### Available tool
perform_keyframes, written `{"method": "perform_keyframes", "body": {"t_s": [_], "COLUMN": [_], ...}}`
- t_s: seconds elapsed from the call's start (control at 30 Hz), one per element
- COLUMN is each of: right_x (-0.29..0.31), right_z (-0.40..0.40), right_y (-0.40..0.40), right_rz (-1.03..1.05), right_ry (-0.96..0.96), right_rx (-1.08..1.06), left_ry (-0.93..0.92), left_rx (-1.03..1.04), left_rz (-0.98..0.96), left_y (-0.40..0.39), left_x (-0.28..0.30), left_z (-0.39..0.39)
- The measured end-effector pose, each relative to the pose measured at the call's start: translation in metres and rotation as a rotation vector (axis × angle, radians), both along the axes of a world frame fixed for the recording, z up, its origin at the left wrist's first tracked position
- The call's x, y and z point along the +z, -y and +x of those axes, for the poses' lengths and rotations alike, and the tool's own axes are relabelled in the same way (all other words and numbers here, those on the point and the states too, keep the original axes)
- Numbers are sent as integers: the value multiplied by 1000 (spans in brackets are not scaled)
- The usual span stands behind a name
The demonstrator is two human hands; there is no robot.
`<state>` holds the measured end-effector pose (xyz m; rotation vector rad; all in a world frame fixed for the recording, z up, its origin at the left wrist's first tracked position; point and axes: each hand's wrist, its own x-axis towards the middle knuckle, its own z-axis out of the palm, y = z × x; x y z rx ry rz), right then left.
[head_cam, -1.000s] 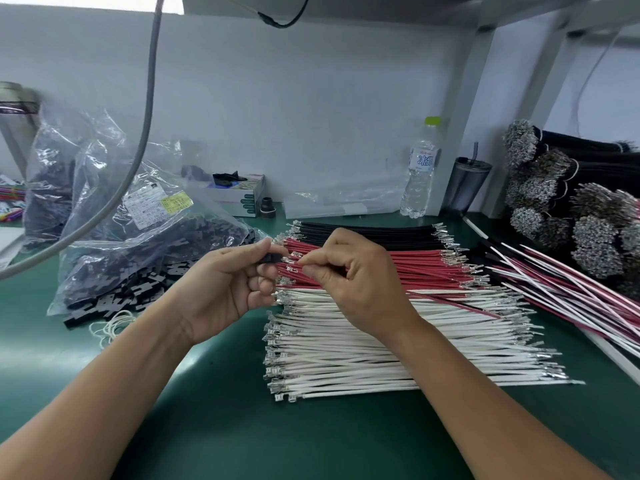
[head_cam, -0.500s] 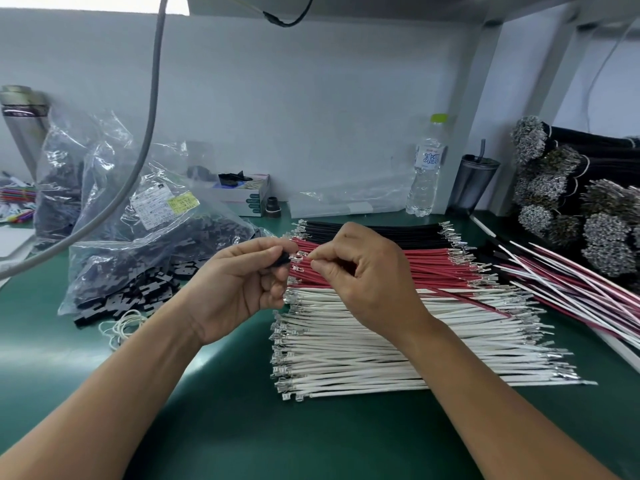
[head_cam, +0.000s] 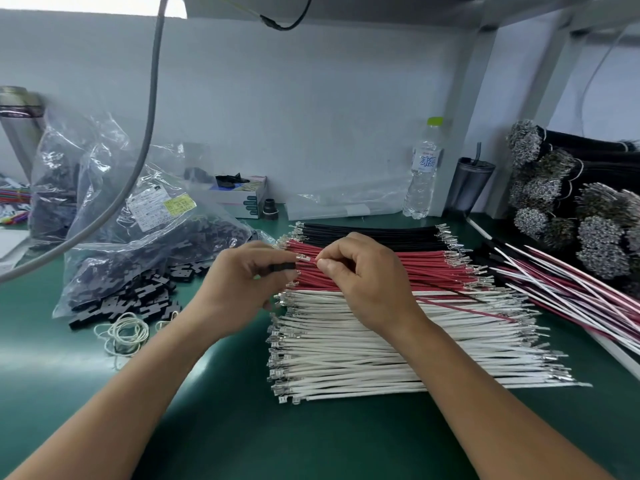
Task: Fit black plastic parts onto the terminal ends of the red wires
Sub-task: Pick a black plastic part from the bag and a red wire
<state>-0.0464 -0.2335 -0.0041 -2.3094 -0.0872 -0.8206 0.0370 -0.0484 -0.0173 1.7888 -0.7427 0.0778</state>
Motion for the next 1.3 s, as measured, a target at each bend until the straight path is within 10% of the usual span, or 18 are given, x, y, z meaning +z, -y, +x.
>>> {"method": "perform_keyframes", "body": {"t_s": [0.2, 0.5, 1.3], "right_x": [-2, 3, 8], "right_z": [0, -1, -6], "right_y": [0, -1, 6], "right_rz": [-52, -57, -152], "right_ry": [-45, -48, 123], "right_rx": [-40, -58, 6], "left_ry": [477, -154, -249], "left_rx": [117, -17, -98], "left_rz": [385, -201, -321], "left_y": [-5, 3, 2], "left_x": [-5, -5, 6], "left_z": [4, -1, -11]}}
